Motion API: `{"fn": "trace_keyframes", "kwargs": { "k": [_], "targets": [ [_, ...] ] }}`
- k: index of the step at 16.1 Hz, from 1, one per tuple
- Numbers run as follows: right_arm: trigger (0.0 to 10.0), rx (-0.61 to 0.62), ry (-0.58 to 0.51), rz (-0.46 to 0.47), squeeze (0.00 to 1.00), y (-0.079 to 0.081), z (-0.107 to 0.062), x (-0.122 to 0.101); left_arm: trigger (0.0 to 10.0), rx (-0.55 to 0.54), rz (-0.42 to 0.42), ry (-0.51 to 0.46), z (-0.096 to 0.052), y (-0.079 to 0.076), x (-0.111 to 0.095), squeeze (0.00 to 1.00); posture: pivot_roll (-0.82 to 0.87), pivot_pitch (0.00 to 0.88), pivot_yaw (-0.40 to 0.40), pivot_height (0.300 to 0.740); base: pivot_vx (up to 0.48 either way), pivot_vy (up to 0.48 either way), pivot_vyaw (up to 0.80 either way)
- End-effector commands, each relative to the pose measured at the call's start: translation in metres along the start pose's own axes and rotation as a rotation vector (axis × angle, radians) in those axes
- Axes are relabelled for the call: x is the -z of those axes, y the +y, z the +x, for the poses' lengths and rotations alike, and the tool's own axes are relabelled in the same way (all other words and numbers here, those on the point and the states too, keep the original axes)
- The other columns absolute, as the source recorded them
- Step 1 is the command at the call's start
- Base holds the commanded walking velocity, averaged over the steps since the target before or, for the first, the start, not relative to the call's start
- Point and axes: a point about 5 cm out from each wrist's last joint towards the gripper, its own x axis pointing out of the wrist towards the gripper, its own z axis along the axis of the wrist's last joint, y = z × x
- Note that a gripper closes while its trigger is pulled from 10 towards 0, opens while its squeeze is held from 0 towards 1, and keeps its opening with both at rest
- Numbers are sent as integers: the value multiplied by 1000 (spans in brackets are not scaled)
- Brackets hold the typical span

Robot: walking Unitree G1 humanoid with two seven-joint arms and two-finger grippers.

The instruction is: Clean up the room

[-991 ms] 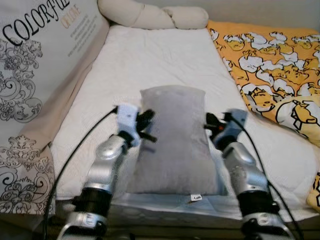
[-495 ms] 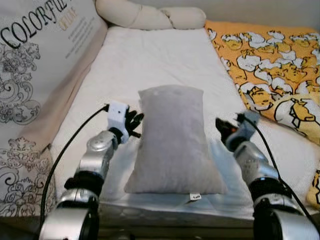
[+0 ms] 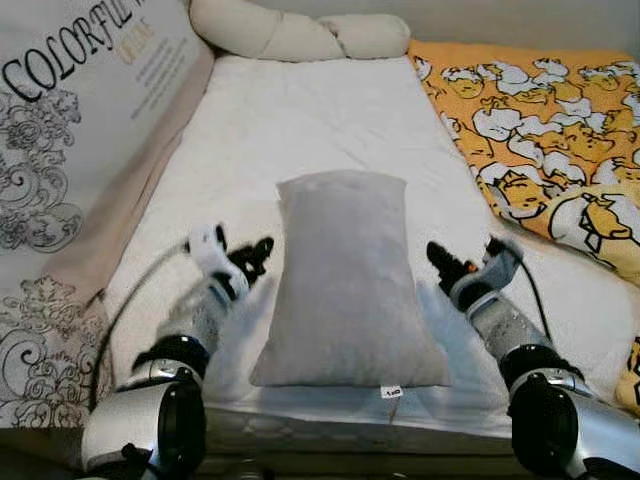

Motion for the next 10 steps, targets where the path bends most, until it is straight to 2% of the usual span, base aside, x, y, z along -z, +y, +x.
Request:
{"fn": "trace_keyframes", "kwargs": {
  "k": [1, 2, 3, 4, 5, 6, 8, 9, 10],
  "targets": [
    [10000, -22, -9, 27, 1000, 6, 2, -4, 10000, -4, -40, -14, 2, -2, -4, 1000, 12, 0, -6, 740, 0, 0, 0],
    [10000, -49, 28, 117, 1000, 9, 3, 7, 10000, 24, -163, -11, 2, -4, 6, 1000, 6, 0, -4, 740, 0, 0, 0],
    [10000, -59, 43, 150, 1000, 10, 4, 12, 10000, 49, -221, -5, 2, -8, 11, 1000, 2, 0, -2, 740, 0, 0, 0],
    [10000, -64, 70, 203, 1000, 13, 4, 23, 10000, 145, -294, 41, 4, -20, 20, 1000, 0, 0, 0, 740, 0, 0, 0],
    [10000, -65, 80, 225, 1000, 14, 4, 27, 10000, 182, -314, 63, 5, -25, 24, 1000, 0, 0, 0, 740, 0, 0, 0],
    [10000, -71, 145, 252, 1000, 17, 3, 44, 10000, 266, -287, 176, 5, -39, 43, 1000, 0, 0, 1, 740, 0, 0, 0],
    [10000, -98, 208, 244, 1000, 21, 2, 59, 10000, 295, -280, 258, 3, -46, 57, 1000, -1, 0, 2, 740, 0, 0, 0],
    [10000, -136, 222, 273, 1000, 26, 2, 62, 10000, 344, -291, 285, 3, -52, 61, 1000, 1, 0, -1, 740, 0, 0, 0],
    [10000, -173, 244, 264, 1000, 30, 2, 64, 10000, 393, -277, 317, 2, -57, 64, 1000, 1, 0, -1, 740, 0, 0, 0]
  ]
}}
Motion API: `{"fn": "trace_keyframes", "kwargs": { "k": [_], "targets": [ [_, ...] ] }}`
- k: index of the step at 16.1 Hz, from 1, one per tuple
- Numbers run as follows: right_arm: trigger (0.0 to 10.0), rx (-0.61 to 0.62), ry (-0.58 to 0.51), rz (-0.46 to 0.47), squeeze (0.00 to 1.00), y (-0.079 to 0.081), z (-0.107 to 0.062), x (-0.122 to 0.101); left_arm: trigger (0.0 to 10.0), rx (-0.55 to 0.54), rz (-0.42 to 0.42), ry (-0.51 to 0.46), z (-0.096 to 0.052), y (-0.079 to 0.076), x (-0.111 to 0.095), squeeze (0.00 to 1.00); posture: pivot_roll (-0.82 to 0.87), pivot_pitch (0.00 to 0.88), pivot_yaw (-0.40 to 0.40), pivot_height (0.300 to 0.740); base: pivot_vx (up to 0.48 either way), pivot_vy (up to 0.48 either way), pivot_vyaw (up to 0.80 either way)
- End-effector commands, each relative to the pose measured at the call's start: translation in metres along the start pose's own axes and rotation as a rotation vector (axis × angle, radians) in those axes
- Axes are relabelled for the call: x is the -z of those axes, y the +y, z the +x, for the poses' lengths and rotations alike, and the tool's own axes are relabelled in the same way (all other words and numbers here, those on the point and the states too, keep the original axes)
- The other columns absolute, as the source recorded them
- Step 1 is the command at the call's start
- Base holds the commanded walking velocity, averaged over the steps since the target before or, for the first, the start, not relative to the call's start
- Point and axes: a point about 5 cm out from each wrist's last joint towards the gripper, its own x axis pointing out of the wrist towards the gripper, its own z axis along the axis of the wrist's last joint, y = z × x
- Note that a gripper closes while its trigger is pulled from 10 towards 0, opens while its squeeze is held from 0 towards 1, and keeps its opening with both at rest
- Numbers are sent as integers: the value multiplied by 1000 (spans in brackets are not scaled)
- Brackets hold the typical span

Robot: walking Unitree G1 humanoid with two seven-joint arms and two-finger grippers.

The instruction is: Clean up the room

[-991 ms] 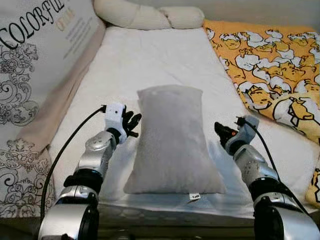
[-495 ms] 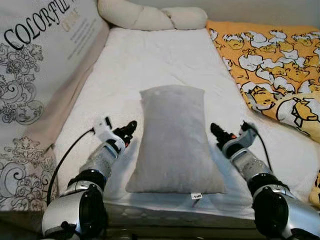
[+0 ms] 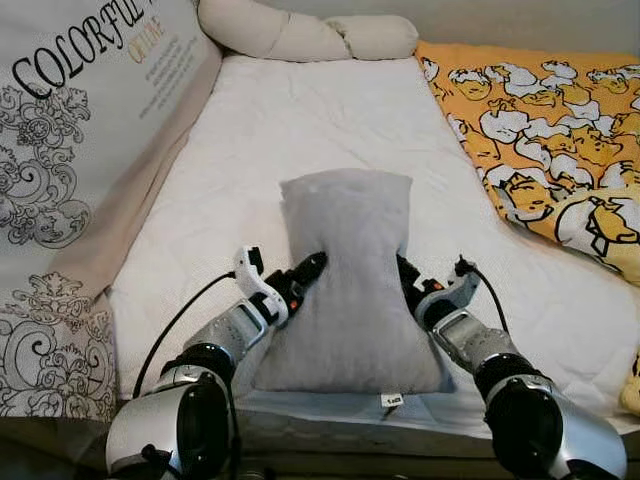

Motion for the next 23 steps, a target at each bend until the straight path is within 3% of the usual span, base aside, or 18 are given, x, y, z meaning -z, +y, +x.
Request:
{"fn": "trace_keyframes", "kwargs": {
  "k": [1, 2, 3, 4, 5, 6, 7, 11, 17, 20, 23],
  "targets": [
    [10000, -42, 84, -7, 800, 6, 4, 16, 10000, 58, 8, 110, 8, -10, 18, 1000, 1, 0, -1, 740, 0, 0, 0],
    [10000, -48, 103, -63, 0, 7, 4, 16, 10000, 62, 86, 177, 9, -10, 24, 1000, 1, 0, -2, 740, 0, 0, 0],
    [10000, -45, 104, -80, 0, 6, 4, 16, 10000, 60, 112, 198, 9, -10, 26, 1000, 1, 0, -2, 740, 0, 0, 0],
    [3333, -38, 116, -138, 0, 5, 4, 15, 6824, 55, 183, 271, 8, -9, 33, 1000, 1, 0, -3, 740, 0, 0, 0],
    [1961, -35, 116, -165, 0, 5, 4, 15, 5451, 49, 199, 285, 8, -8, 35, 1000, 1, 0, -3, 740, 0, 0, 0],
    [0, -51, 124, -231, 0, 5, 3, 16, 0, 31, 221, 291, 7, -7, 34, 0, 3, 0, -6, 740, 0, 0, 0],
    [0, -48, 144, -276, 0, 4, 3, 18, 0, 15, 246, 296, 7, -5, 33, 0, 5, 0, -6, 740, 0, 0, 0],
    [0, -24, 152, -295, 0, 1, 3, 20, 0, -29, 280, 296, 4, -1, 29, 0, 7, 0, -6, 740, 0, 0, 0],
    [0, -27, 164, -305, 0, 6, 6, 22, 0, 12, 272, 267, 10, -9, 22, 0, 21, 0, -13, 740, 0, 0, 0],
    [0, -29, 157, -311, 0, 7, 7, 22, 0, 13, 310, 254, 12, -12, 16, 0, 43, 0, -22, 740, 0, 0, 0],
    [0, -138, 112, -292, 0, 31, 16, 17, 0, 65, 355, 189, 19, -27, -6, 0, 53, 0, -24, 740, 0, 0, 0]
  ]
}}
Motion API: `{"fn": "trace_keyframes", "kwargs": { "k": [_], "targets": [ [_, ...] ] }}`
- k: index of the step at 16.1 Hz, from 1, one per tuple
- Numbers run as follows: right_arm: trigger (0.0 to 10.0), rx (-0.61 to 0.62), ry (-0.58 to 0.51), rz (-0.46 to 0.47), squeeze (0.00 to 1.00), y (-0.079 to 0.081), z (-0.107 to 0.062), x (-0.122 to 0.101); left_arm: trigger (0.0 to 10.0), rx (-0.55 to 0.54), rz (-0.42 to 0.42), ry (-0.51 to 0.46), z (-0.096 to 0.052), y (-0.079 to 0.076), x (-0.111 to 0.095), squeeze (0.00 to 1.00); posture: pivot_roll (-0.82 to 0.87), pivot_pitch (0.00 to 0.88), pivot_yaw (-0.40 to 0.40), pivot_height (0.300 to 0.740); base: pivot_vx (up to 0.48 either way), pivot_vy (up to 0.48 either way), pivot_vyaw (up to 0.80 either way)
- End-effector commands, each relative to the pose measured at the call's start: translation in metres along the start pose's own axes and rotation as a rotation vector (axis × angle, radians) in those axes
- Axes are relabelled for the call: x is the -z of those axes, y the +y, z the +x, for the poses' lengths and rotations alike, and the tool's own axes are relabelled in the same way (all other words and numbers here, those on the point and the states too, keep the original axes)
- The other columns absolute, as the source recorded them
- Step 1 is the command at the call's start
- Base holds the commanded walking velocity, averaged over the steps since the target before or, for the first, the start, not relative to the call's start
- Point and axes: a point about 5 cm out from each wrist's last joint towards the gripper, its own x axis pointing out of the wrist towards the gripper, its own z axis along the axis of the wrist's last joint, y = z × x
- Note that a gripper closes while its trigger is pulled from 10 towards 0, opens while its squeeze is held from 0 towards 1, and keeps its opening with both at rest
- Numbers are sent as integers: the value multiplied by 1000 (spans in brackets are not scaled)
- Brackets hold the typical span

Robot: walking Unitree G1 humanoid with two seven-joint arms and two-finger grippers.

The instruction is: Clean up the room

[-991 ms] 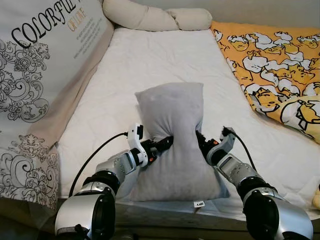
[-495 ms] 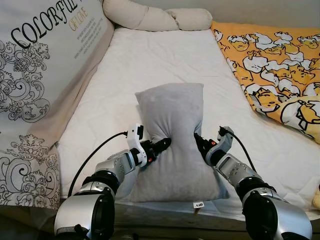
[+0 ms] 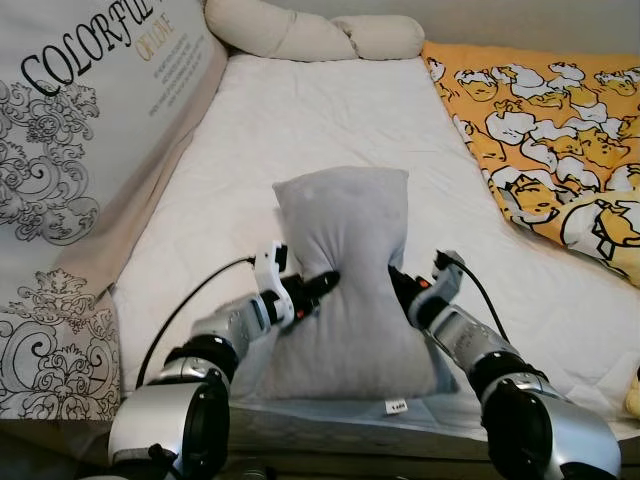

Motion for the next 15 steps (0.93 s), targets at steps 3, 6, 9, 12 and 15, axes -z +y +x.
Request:
{"fn": "trace_keyframes", "kwargs": {
  "k": [3, 6, 9, 12, 15],
  "targets": [
    [0, -212, -53, 28, 0, 48, 21, -14, 0, 147, 93, -105, 14, -31, -42, 0, 56, 0, -23, 740, 0, 0, 0],
    [0, -299, -101, -39, 0, 68, 25, -30, 0, 148, 213, -215, 7, -39, -72, 0, 57, 0, -21, 740, 0, 0, 0],
    [0, -377, -159, -82, 0, 77, 19, -43, 0, 164, 285, -308, -7, -51, -86, 0, 72, 0, -39, 740, 0, 0, 0],
    [0, -395, -202, -173, 0, 80, 8, -40, 0, 159, 409, -363, -20, -65, -81, 0, 72, 0, -41, 740, 0, 0, 0],
    [0, -390, -254, -193, 0, 84, -3, -42, 0, 89, 455, -377, -26, -69, -77, 0, 65, 0, -29, 740, 0, 0, 0]
  ]
}}
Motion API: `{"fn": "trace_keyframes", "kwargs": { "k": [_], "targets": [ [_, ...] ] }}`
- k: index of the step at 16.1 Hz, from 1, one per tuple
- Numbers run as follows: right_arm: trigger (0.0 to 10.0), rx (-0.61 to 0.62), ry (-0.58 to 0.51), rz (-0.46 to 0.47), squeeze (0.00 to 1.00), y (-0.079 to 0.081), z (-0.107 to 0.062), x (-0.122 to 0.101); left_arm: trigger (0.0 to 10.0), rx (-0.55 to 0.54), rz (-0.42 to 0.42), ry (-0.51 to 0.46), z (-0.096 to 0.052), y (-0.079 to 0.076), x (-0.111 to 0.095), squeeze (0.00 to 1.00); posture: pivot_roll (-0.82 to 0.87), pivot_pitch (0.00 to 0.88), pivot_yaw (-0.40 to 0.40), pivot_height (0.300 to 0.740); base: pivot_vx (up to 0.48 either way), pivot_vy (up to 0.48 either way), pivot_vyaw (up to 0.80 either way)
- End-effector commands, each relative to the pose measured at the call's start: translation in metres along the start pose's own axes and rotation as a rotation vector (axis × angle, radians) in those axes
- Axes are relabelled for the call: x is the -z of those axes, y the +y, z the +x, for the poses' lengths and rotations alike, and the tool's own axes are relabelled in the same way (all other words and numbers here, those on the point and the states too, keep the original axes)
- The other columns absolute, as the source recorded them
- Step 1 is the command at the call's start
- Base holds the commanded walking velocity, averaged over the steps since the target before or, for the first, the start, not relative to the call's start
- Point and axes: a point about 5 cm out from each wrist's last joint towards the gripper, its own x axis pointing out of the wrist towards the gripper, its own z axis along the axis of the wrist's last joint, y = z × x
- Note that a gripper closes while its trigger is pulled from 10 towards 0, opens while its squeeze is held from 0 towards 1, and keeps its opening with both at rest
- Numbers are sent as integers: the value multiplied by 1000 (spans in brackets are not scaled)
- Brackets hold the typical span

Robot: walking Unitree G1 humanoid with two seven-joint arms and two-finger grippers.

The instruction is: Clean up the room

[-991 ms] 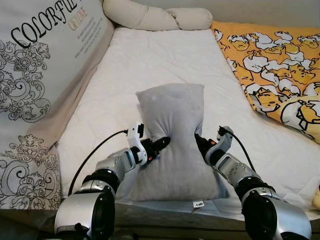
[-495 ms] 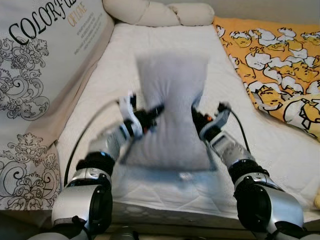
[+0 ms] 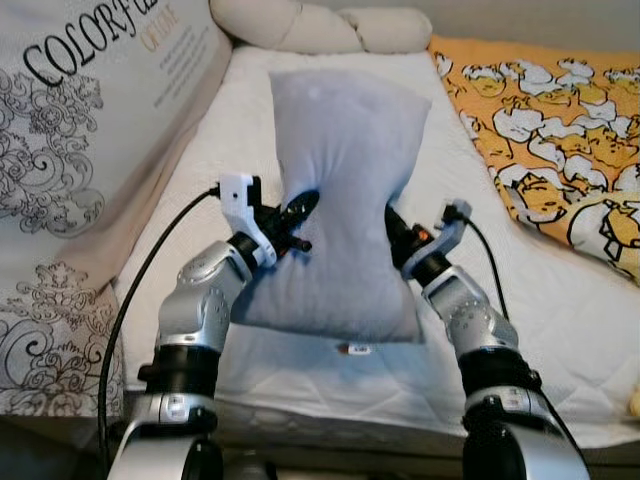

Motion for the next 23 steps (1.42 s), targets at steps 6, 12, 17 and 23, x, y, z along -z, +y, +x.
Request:
{"fn": "trace_keyframes", "kwargs": {
  "k": [6, 12, 17, 23],
  "targets": [
    [0, -8, -17, -36, 0, 18, 4, 0, 10000, -79, 146, 33, 10, -16, 0, 0, 71, 0, -37, 740, 0, 0, 0],
    [10000, 142, -2, -162, 0, 14, 4, 1, 10000, -184, 227, 28, 9, -6, -4, 0, 78, 0, -46, 740, 0, 129, 0],
    [10000, 170, -13, -210, 0, 11, -1, 0, 10000, -201, 254, 53, 9, -4, -1, 0, 69, 0, -37, 740, 0, 442, 0],
    [10000, 203, -21, -190, 0, 11, -5, 5, 10000, -196, 271, 63, 13, -5, 2, 0, 62, 0, -33, 740, 0, 480, 0]
  ]
}}
